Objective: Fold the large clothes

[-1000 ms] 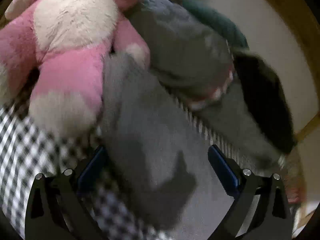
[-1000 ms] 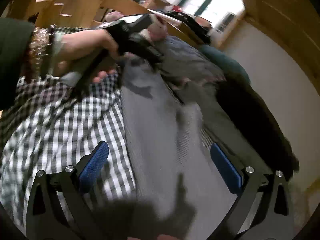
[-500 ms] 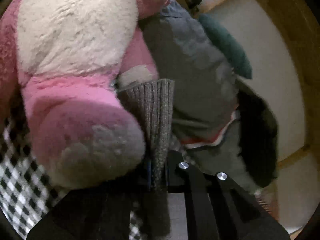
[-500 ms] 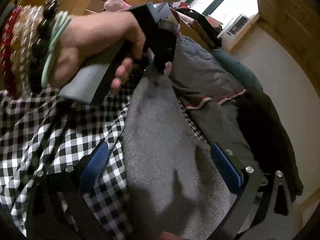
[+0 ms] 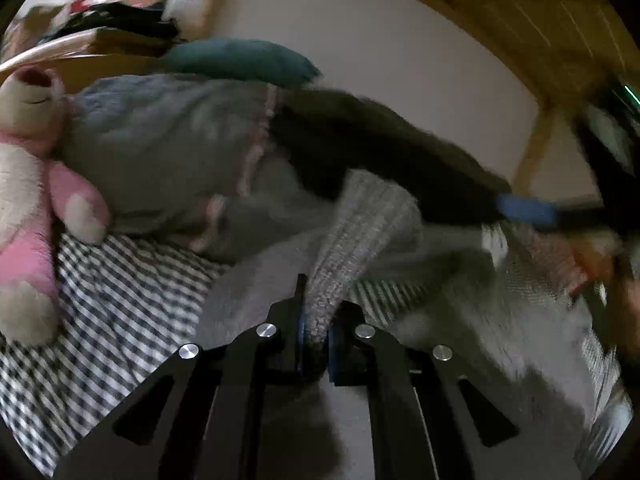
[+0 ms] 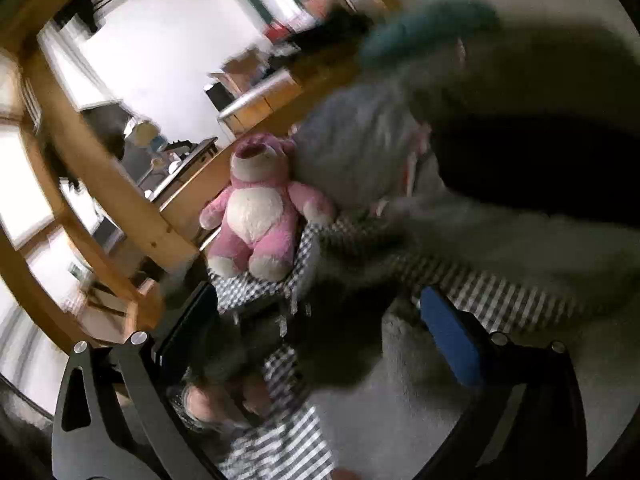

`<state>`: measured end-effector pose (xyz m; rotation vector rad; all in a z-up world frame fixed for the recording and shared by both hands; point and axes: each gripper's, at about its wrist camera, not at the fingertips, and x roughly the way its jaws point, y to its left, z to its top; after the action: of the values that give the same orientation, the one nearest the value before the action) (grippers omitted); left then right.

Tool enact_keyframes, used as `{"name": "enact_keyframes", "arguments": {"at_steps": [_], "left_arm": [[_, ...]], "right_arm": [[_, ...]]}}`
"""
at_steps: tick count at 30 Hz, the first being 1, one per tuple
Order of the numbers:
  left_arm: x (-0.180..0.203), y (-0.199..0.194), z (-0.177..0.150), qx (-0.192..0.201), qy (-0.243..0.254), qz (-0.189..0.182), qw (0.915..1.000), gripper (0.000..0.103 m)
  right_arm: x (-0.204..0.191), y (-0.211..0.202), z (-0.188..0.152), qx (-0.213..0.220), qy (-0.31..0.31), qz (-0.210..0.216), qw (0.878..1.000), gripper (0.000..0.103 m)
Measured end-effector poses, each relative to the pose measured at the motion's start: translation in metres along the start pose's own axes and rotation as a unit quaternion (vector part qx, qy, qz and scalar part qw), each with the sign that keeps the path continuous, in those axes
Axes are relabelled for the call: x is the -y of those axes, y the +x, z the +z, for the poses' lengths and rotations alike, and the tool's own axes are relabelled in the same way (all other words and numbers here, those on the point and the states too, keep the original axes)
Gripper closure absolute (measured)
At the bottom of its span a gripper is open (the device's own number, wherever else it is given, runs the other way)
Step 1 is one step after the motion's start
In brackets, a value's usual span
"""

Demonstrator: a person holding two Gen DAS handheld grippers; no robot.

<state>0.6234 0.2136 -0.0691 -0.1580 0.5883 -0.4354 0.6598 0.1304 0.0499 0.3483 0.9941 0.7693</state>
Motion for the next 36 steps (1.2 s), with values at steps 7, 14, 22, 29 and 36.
{"name": "enact_keyframes", "arguments": {"at_steps": [7,14,22,29,36], "left_arm": [[0.03,0.0,-0.019,0.002,0.056,0.044,0.9975,0.097],[0.099,-0.011,-0.053,0.022,0.222,0.049,0.9737,0.096],[0.148,-0.021,-0.064,0.042,0.237,0.035,0.9699,0.085],[0.22,-0.082,-0.073,0.155,0.216,-0.046,0.9629,0.014],[0.247,-0.052,-0.055,0.097,0.175,-0.009,0.9798,0.01]], "right_arm": [[0.084,0.055,-0.042,-0.109,0.247,0.076,0.96,0.003],[0.096,0.059,-0.043,-0.057,0.262,0.111,0.957,0.083],[0.105,-0.029,-0.058,-0.034,0.185,0.098,0.977,0.095],[0.151,-0.151,-0.089,0.013,0.165,0.079,0.983,0.095],[0.211,-0.246,-0.131,0.04,0.185,0.043,0.981,0.095]]}}
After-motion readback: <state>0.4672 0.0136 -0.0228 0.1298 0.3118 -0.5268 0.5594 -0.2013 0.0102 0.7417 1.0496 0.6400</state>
